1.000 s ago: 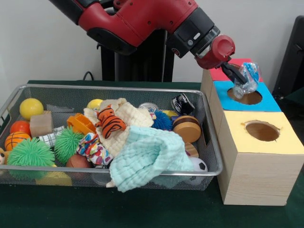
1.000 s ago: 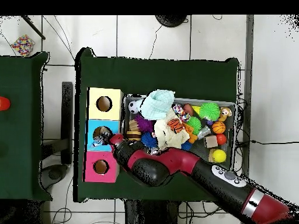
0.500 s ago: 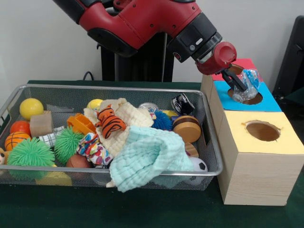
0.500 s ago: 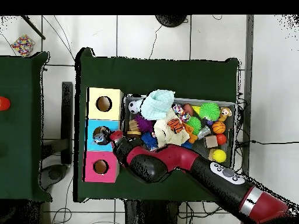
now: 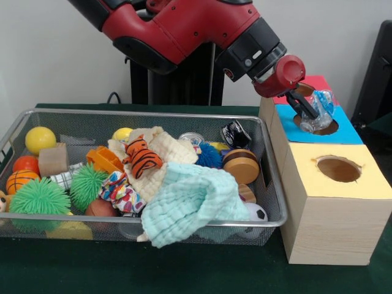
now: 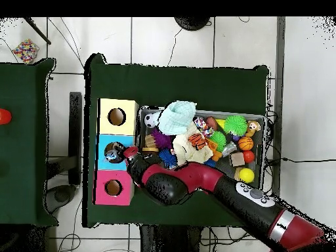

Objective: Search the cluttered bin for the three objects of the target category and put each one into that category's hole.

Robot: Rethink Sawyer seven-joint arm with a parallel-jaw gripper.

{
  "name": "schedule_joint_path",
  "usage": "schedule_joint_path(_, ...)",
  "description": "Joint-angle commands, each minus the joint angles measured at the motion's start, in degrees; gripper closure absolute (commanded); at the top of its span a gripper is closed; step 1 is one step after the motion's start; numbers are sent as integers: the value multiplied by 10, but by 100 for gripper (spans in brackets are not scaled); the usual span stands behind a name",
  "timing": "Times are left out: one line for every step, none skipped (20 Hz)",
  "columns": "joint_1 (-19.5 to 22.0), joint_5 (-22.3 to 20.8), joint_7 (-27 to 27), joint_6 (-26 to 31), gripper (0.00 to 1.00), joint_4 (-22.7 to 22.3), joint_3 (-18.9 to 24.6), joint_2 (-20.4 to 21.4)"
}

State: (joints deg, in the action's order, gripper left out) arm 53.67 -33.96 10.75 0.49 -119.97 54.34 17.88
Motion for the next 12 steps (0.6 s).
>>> schedule_joint_path(-22, 10, -129, 72, 100, 80, -66, -5)
schedule_joint_path(-23, 10, -131, 70, 100, 80, -68, -3)
schedule_joint_path(-24, 11, -132, 70, 100, 80, -69, -1)
schedule_joint_path(-26, 11, -133, 70, 100, 79, -70, 1)
schedule_joint_path(-28, 12, -134, 70, 100, 79, -72, 3)
schedule_joint_path(-28, 12, -134, 69, 100, 79, -73, 3)
schedule_joint_path(-29, 12, -134, 69, 100, 79, -74, 4)
schedule_joint_path(-30, 11, -133, 67, 100, 79, -75, 5)
schedule_joint_path(-28, 10, -131, 67, 100, 79, -73, 3)
schedule_joint_path(-29, 9, -130, 68, 100, 79, -73, 4)
schedule_joint_path(-29, 10, -130, 68, 100, 78, -74, 5)
schedule_joint_path(-30, 10, -131, 67, 100, 78, -75, 6)
